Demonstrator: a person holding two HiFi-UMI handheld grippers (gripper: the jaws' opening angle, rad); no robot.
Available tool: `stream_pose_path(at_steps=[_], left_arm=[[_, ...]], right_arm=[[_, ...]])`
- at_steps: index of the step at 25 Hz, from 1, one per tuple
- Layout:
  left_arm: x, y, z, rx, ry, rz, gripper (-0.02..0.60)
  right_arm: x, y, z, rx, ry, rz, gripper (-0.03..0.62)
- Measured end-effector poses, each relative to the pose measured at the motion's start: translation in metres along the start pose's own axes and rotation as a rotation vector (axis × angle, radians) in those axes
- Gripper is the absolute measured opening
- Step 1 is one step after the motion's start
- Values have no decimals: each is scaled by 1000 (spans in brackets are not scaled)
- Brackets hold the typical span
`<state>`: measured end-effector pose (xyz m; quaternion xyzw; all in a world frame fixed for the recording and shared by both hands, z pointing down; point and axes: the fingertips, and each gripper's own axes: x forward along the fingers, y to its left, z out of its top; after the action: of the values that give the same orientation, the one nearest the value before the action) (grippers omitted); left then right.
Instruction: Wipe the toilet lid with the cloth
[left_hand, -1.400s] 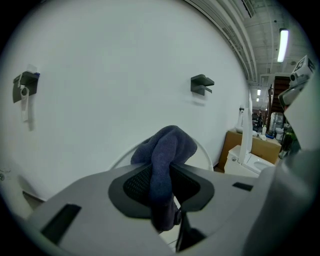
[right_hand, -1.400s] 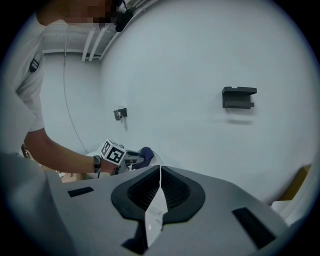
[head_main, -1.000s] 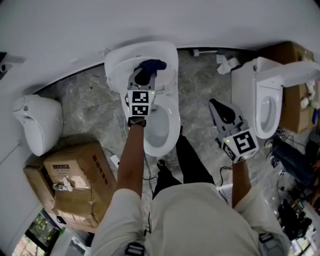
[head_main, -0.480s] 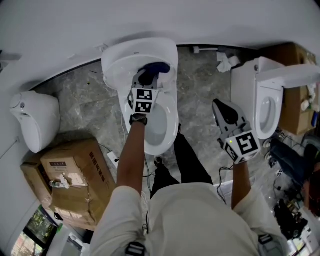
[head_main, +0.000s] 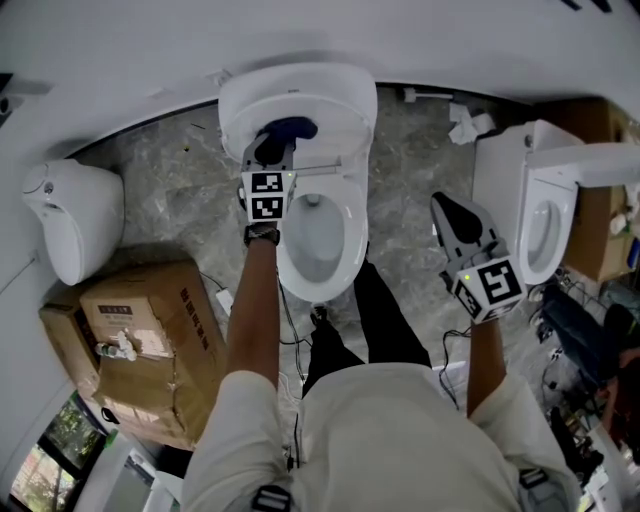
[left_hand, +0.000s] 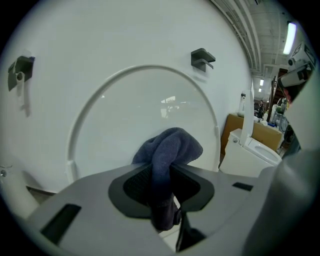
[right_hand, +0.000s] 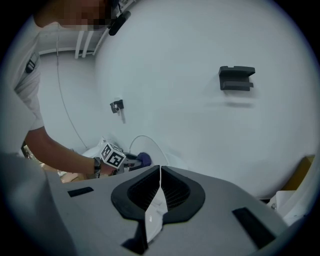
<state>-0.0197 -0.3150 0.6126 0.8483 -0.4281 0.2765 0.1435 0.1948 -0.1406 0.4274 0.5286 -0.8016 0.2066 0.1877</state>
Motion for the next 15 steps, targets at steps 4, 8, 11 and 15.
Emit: stream_pose_path(at_steps=[4,8,11,15], left_arm=[[-9,26,-9,-11,3,43,98],[-19,49,-21,-40,4,99,98],[-26,67,-35,-100,9,138,98],[-30,84,-52,-167,13,177,98]], right_arm=[[8,5,-2,-3,6,15,31],[17,6,-5,-10,11,31,31],[27,10,-6,-8,7,42,31],[43,16,-6,-14,2,68,31]])
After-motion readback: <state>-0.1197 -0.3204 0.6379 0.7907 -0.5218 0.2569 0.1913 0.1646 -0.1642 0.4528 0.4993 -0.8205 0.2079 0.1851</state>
